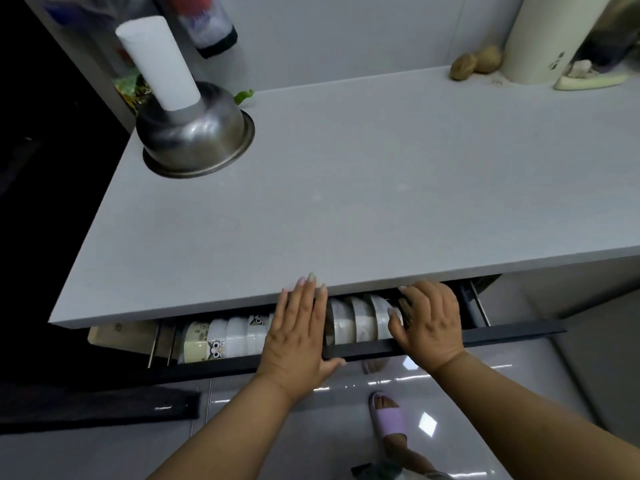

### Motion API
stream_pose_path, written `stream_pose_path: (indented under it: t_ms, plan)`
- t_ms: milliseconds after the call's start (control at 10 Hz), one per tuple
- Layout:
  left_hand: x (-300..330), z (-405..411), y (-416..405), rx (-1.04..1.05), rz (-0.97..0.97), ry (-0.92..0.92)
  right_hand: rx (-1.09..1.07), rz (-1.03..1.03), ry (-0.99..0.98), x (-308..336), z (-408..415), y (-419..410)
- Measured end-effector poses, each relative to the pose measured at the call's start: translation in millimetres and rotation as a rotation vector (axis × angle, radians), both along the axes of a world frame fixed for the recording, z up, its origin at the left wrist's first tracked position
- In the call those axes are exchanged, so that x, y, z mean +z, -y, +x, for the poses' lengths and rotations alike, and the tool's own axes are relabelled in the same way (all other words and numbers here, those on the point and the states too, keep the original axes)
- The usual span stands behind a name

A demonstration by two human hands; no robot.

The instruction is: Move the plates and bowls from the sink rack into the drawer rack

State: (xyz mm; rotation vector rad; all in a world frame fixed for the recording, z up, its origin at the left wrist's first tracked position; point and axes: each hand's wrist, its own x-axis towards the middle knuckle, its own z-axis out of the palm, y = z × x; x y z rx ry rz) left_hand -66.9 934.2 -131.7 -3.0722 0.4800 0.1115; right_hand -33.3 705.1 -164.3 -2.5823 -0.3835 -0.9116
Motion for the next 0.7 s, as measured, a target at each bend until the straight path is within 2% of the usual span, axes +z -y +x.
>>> stream_pose_path:
  t_ms: [100, 200, 300, 400, 600, 700]
  plan:
    - [4.0, 18.2, 2.4, 0.081, 0.052, -0.053, 0.02, -0.102, -0.149, 12.0, 9.0, 0.0]
    - [7.8, 32.4, 4.0, 0.117, 0.092, -0.064, 0.02, -0.265, -0.395, 20.8, 20.0, 4.6]
    - [18.1, 47.3, 6.8, 0.128, 0.129, -0.1, 0.036, -0.286, -0.442, 24.5, 26.0, 6.8]
    - [25.0, 60.3, 11.6, 0.173, 0.151, -0.175, 0.039, -0.216, -0.413, 24.9, 24.8, 5.3]
    - [29.8, 67.4, 4.3, 0.189, 0.012, -0.323, 0.081, -0.182, -0.434, 28.3, 24.5, 7.7]
    - [35.1, 70.8, 4.5, 0.187, -0.023, -0.38, 0.075, -0.035, -0.449, 37.1, 29.6, 6.2]
